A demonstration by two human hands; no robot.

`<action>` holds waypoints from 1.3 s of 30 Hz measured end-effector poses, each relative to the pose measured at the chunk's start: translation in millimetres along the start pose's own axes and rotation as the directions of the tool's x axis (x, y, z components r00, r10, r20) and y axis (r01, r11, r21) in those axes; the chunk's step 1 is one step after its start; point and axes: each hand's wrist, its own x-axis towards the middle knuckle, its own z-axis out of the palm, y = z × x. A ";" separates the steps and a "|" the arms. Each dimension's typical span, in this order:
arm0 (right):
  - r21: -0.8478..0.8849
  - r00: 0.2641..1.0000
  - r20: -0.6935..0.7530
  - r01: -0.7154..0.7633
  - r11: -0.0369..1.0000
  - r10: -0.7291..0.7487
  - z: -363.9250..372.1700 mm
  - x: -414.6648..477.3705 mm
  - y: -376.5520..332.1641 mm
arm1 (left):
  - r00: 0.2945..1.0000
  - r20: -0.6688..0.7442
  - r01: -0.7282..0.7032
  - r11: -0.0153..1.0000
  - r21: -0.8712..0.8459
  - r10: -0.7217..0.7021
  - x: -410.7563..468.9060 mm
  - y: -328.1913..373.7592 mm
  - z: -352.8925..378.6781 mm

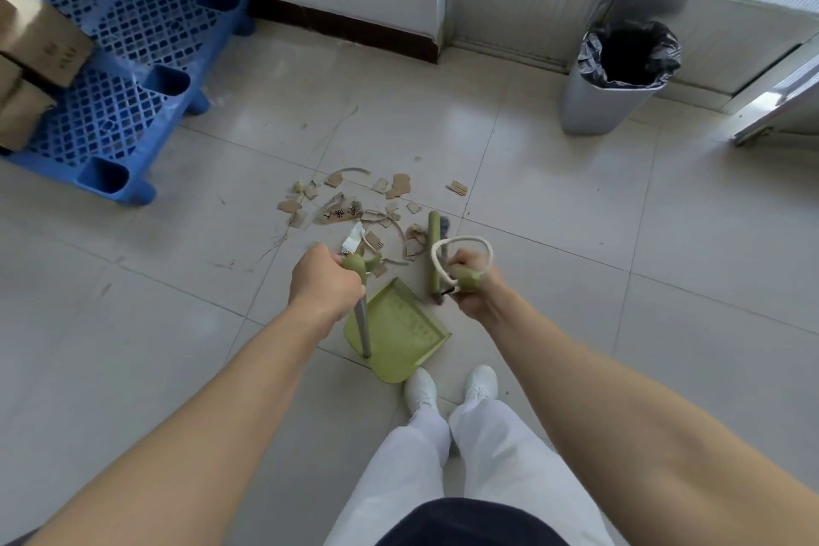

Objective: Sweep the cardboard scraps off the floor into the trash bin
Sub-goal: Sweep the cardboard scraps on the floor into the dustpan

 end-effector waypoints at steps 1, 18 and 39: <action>0.032 1.000 -0.011 0.005 0.999 -0.005 -1.3 2.0 -3.7 | 1.000 -0.001 -0.003 1.000 -0.002 0.003 2.5 -0.8 -1.6; 0.267 0.944 -0.310 0.202 0.942 -0.114 -95.4 -8.2 -71.6 | 0.977 0.062 -0.211 0.974 0.083 0.206 -0.4 100.7 57.6; 0.017 0.977 -0.212 0.014 1.000 -0.010 -197.4 44.1 -197.4 | 0.984 0.018 -0.175 0.971 0.163 0.174 -4.2 240.2 174.3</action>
